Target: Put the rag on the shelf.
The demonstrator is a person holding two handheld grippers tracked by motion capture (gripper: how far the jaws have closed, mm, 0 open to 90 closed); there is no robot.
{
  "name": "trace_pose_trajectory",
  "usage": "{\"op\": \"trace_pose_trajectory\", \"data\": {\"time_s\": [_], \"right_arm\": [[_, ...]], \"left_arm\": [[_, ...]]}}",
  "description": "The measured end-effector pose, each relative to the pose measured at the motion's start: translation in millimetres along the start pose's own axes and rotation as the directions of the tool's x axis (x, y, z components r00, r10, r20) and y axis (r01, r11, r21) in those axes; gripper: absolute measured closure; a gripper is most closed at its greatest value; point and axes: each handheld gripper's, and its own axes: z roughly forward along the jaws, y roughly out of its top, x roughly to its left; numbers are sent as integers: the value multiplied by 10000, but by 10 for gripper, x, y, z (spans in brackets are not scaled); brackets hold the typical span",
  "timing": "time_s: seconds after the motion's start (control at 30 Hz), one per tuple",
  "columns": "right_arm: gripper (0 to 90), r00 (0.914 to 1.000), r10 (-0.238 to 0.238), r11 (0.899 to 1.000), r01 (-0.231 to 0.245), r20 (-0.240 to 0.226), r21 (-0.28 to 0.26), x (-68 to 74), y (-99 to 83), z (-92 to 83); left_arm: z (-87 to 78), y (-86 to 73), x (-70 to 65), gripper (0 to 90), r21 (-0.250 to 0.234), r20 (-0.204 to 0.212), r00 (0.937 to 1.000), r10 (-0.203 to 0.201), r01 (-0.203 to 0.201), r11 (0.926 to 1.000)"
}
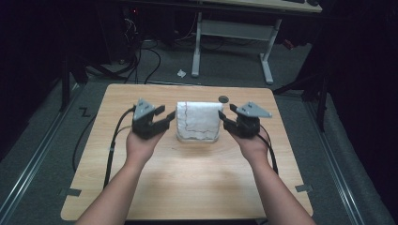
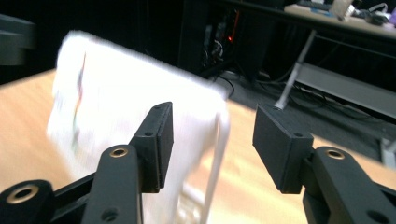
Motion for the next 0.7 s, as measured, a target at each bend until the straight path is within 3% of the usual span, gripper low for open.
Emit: {"op": "trace_pose_trajectory", "data": {"time_s": [0.1,0.17,0.2,0.23,0.27,0.33,0.37,0.43,0.47,0.5,0.53,0.7], "right_arm": [[469,9998,-81,9988,74,157,474,54,-342,-130],[463,9997,-124,9965,105,221,834,88,-570,-208],[462,9997,-111,9950,88,233,996,105,-704,-252],[462,9997,-111,9950,88,233,996,105,-704,-252],[456,9998,-145,9888,124,130,1491,133,-899,-302],[445,9999,-145,9812,126,88,1925,144,-1039,-343],[440,9999,-75,9780,58,75,2085,142,-1112,-375],[440,9998,57,9773,-93,174,2115,142,-1185,-415],[453,9981,507,9777,-570,363,2022,125,-1352,-497],[454,9975,599,9747,-667,382,2135,120,-1388,-503],[449,9975,626,9691,-687,329,2368,110,-1411,-496],[449,9968,721,9600,-784,331,2686,84,-1470,-417]], "left_arm": [[-173,-443,-25,501,734,-66,9999,116,-111,9972],[-297,-723,-33,498,1378,-87,9994,335,-320,9899],[-335,-803,-29,497,1624,-60,9994,331,-317,9862],[-335,-803,-29,495,1624,-60,9994,331,-317,9862],[-439,-982,-6,489,2261,68,9995,319,-326,9736],[-553,-1109,20,472,2794,132,9991,401,-422,9592],[-610,-1163,37,459,2947,132,9993,362,-385,9548],[-661,-1215,53,456,3025,57,9997,254,-260,9528],[-728,-1265,94,461,3096,43,9995,-321,292,9504],[-744,-1261,108,460,3049,71,9985,-540,492,9511],[-751,-1250,114,459,2974,47,9984,-557,518,9534],[-740,-1222,126,451,2944,9,9984,-566,538,9542]]}}
